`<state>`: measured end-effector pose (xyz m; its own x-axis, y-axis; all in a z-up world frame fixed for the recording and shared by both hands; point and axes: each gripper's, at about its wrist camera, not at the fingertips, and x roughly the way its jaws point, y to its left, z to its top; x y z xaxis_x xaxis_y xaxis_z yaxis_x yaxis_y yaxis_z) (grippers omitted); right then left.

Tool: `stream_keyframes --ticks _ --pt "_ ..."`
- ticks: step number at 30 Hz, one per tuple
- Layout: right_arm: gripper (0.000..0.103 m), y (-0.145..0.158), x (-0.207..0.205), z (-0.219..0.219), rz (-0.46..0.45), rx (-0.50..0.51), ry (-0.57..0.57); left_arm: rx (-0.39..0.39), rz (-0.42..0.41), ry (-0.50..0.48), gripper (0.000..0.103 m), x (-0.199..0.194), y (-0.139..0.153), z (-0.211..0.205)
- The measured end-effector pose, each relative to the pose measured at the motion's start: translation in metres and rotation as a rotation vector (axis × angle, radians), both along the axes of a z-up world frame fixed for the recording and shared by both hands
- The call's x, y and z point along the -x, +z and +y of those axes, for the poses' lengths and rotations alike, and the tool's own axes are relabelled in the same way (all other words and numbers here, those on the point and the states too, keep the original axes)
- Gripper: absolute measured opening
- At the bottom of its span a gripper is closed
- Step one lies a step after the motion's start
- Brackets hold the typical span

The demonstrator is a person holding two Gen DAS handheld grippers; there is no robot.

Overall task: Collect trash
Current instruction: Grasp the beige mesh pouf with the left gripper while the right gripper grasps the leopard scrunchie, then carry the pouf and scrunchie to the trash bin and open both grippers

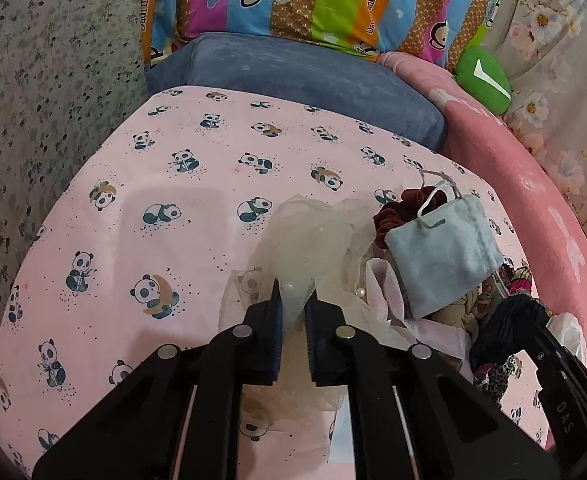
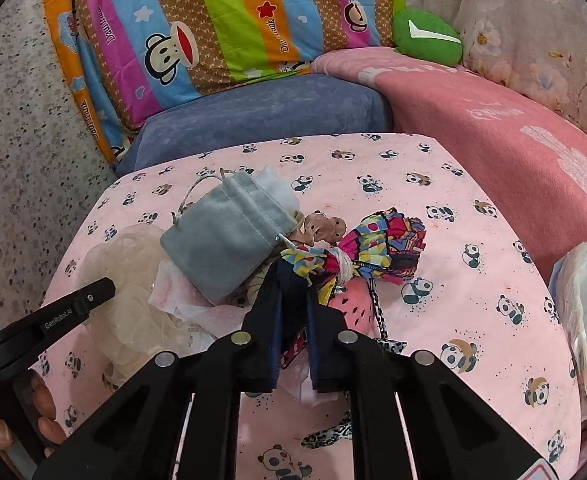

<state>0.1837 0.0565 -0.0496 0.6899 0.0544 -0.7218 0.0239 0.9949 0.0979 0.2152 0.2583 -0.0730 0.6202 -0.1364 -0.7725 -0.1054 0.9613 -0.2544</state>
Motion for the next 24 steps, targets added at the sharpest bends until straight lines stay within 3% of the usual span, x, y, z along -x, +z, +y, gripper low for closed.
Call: stream_keyframes --ticks 11,24 --pt "0.005 0.046 0.027 -0.029 -0.102 -0.025 -0.025 -0.01 -0.108 -0.054 0.006 0.024 0.061 -0.034" --pt "0.005 0.094 0.073 -0.106 -0.21 -0.062 -0.148 0.035 -0.222 -0.218 0.006 0.061 0.126 -0.122"
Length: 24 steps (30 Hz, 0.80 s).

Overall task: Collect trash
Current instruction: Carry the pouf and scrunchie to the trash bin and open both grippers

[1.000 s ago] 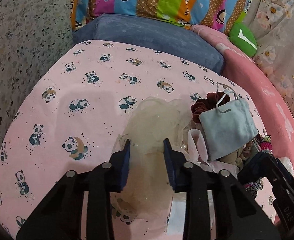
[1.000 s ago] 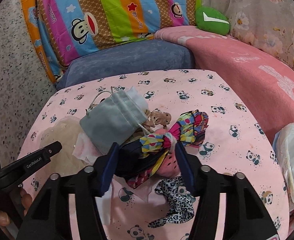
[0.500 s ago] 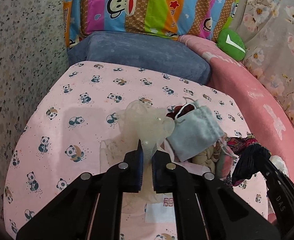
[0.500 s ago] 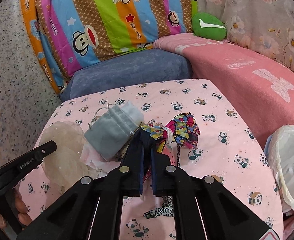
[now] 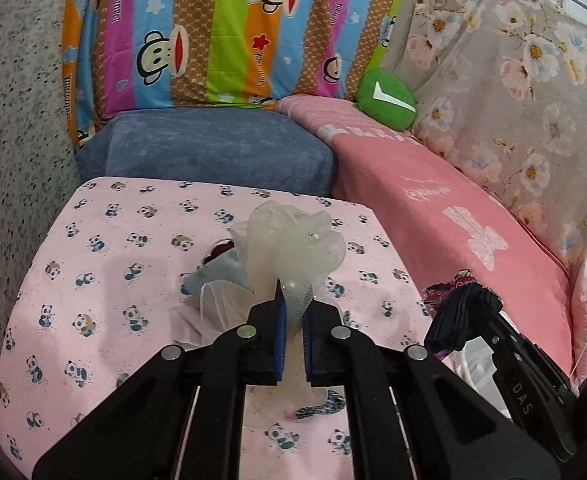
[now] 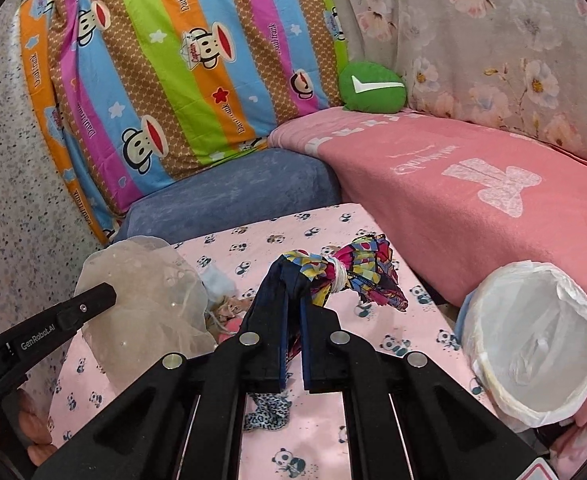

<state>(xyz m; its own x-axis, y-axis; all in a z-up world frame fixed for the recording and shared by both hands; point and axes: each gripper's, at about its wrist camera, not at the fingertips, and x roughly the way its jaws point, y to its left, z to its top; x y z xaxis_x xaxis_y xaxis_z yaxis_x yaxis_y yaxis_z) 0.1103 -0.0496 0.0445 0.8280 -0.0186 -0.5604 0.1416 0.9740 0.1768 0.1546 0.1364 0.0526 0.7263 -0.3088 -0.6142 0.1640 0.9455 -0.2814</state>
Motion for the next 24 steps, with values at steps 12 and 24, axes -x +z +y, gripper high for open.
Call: stream_keyframes --ticks 12,24 --pt "0.005 0.004 0.044 -0.112 -0.015 -0.041 -0.187 0.01 -0.006 -0.206 0.006 0.023 0.014 -0.115" --pt "0.006 -0.024 0.08 -0.209 0.034 -0.082 -0.334 -0.006 -0.003 -0.396 0.006 0.041 0.003 -0.233"
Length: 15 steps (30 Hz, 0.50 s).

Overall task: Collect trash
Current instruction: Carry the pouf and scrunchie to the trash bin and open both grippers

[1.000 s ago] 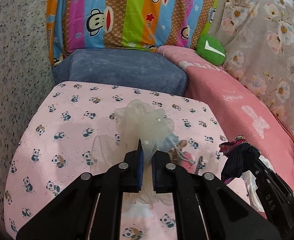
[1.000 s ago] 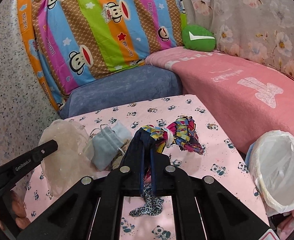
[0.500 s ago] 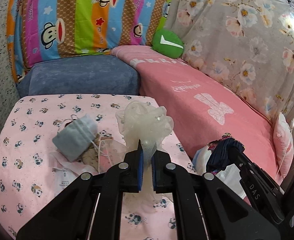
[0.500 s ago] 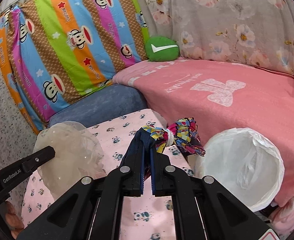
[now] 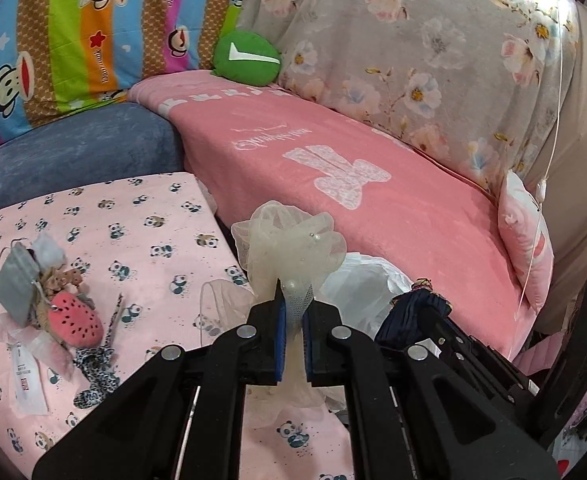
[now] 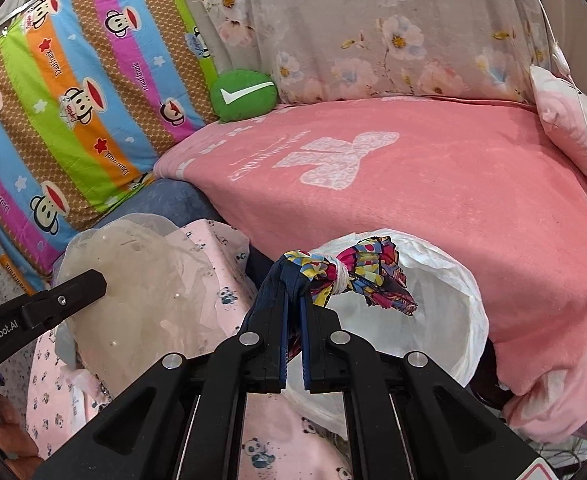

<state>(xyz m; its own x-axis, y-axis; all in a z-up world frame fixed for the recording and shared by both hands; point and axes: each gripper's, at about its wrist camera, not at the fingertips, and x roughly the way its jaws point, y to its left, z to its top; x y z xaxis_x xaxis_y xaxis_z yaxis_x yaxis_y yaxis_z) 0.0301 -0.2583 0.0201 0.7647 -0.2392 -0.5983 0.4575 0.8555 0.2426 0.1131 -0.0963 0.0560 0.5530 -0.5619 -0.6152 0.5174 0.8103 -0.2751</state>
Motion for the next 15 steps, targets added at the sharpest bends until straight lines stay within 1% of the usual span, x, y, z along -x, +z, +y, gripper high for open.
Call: stream_keyframes --ticks 2,5,7,8,9,10,12,14,15 --pt "0.007 -0.005 0.001 -0.01 0.011 0.001 -0.013 -0.005 -0.001 -0.024 0.007 0.002 -0.002 -0.016" --pt "0.013 -0.011 0.002 -0.021 0.025 -0.007 -0.016 -0.007 0.007 -0.055 0.008 0.003 -0.007 -0.034" --pt "0.014 -0.014 0.003 -0.027 0.025 -0.016 -0.026 -0.009 0.012 -0.066 0.012 0.003 -0.01 -0.043" --pt "0.016 -0.014 0.002 -0.03 0.027 -0.015 -0.033 -0.014 0.014 -0.072 0.026 0.002 -0.012 -0.047" --pt "0.021 -0.015 0.003 -0.032 0.026 -0.013 -0.038 -0.019 0.011 -0.064 0.042 0.0 -0.013 -0.05" --pt "0.024 -0.015 0.003 -0.034 0.024 -0.009 -0.044 -0.021 0.002 -0.051 0.045 0.0 -0.013 -0.051" --pt "0.032 -0.015 0.006 -0.036 0.019 -0.004 -0.054 -0.026 -0.015 -0.04 0.051 0.0 -0.014 -0.052" --pt "0.035 -0.014 0.008 -0.037 0.015 0.001 -0.061 -0.026 -0.008 -0.031 0.055 -0.002 -0.016 -0.052" --pt "0.036 -0.014 0.009 -0.037 0.017 0.002 -0.063 -0.029 -0.006 -0.023 0.055 -0.003 -0.017 -0.051"
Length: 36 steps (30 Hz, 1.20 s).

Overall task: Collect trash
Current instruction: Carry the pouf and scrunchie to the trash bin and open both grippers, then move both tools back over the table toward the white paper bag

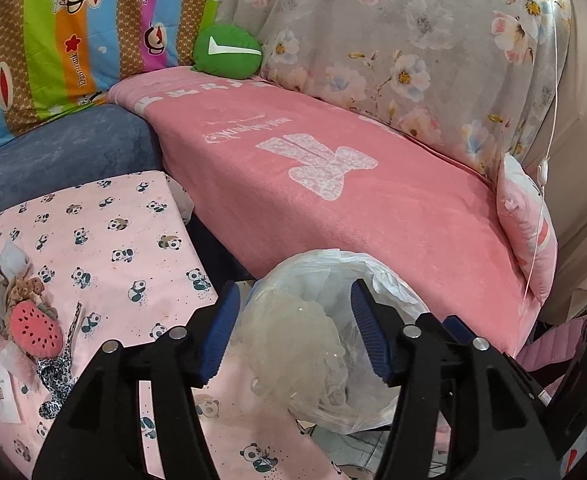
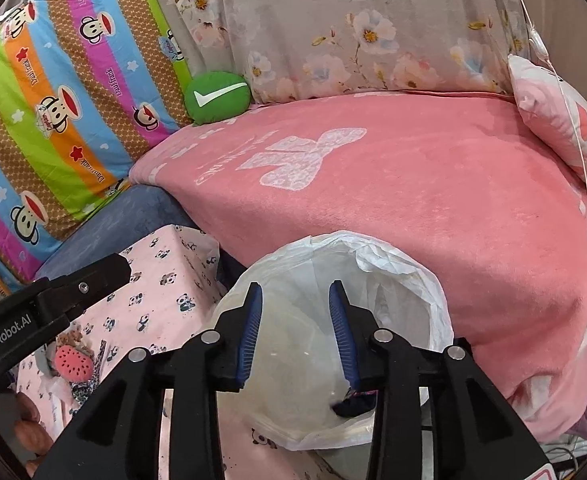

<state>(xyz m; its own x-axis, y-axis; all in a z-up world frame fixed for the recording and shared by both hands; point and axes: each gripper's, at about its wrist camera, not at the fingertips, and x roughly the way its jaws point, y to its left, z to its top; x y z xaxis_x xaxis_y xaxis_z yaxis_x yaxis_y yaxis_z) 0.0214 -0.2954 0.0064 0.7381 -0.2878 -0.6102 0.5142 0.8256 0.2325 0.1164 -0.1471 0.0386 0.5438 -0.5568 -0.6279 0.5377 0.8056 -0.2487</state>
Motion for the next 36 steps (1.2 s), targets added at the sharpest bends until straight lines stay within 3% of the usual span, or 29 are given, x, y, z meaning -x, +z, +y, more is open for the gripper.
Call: stream_keyframes --ticks 7,9,20,36 --pt "0.049 0.005 0.002 0.013 0.003 0.02 0.029 -0.021 0.008 0.047 0.057 -0.004 -0.005 0.016" --pt "0.053 0.005 0.002 0.02 0.004 0.022 0.044 -0.032 0.002 0.065 0.062 -0.003 -0.006 0.024" --pt "0.058 0.003 -0.006 0.071 0.024 0.039 0.142 -0.014 0.04 0.214 0.07 -0.012 -0.015 0.1" --pt "0.059 -0.02 -0.046 0.186 0.094 0.056 0.375 -0.109 0.116 0.469 0.07 -0.027 -0.06 0.231"
